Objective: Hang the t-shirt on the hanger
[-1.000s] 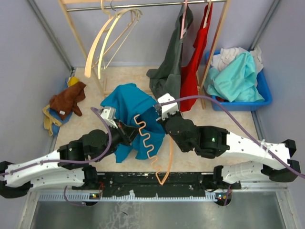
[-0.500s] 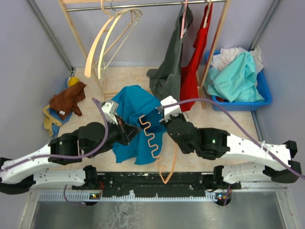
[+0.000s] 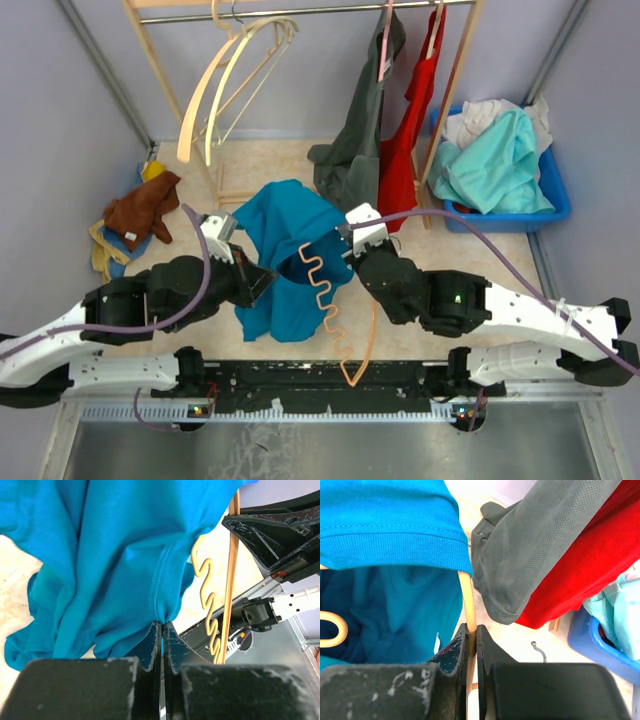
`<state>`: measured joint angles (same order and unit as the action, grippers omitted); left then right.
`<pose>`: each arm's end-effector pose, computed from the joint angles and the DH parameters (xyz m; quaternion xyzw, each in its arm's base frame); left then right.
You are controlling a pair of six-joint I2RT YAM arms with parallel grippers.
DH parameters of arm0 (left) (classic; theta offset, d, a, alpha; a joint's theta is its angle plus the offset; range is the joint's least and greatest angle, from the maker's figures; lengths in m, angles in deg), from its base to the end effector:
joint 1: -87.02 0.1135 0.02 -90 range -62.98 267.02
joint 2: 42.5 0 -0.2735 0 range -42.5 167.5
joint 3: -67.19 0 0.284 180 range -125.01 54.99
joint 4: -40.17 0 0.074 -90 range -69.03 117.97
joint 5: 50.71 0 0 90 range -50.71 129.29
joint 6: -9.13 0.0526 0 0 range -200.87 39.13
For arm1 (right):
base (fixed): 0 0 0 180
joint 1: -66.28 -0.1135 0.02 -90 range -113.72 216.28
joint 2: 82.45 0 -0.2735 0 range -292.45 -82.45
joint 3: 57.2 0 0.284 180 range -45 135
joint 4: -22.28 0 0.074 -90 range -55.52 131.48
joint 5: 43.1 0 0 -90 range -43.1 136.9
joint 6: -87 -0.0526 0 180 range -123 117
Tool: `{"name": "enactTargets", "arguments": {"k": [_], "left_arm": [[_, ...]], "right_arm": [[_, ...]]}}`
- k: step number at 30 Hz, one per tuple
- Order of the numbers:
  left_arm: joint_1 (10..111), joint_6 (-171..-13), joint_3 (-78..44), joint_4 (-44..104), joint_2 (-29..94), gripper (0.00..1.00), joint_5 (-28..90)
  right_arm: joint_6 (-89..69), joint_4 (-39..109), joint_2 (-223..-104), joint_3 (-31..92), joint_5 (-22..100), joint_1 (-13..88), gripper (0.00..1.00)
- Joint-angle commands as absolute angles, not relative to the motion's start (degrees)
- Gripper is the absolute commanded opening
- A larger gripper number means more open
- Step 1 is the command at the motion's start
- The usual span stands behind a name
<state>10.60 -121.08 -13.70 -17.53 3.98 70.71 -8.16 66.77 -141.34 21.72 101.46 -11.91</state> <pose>0.0678 -0.1638 0.4253 0.1084 0.8105 -0.3316 0.4705 0.0912 0.2268 0.4017 -0.2453 0.7482 0.0320 0.6156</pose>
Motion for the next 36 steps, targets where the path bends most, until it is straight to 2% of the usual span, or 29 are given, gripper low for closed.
{"name": "enactTargets", "arguments": {"k": [1,20,29,36], "left_arm": [[10.2,-120.2,-16.1,-20.5,2.1,0.0,72.8],[10.2,-116.1,-26.2,-25.9,4.1,0.0,74.6],[10.2,-114.4,-22.8,-14.8,8.4,0.0,56.5],[8.2,-116.3,-16.0,-7.9,10.4,0.0,50.1]], "right_arm": [[-9.1,63.1,-139.5,21.9,102.7,-11.2,0.0],[-8.6,61.5,-140.9,20.9,102.5,-11.2,0.0],[-8.9,58.9,-143.0,22.7,105.2,-10.5,0.0],[-9.5,54.5,-143.0,24.2,107.8,-10.5,0.0]]}}
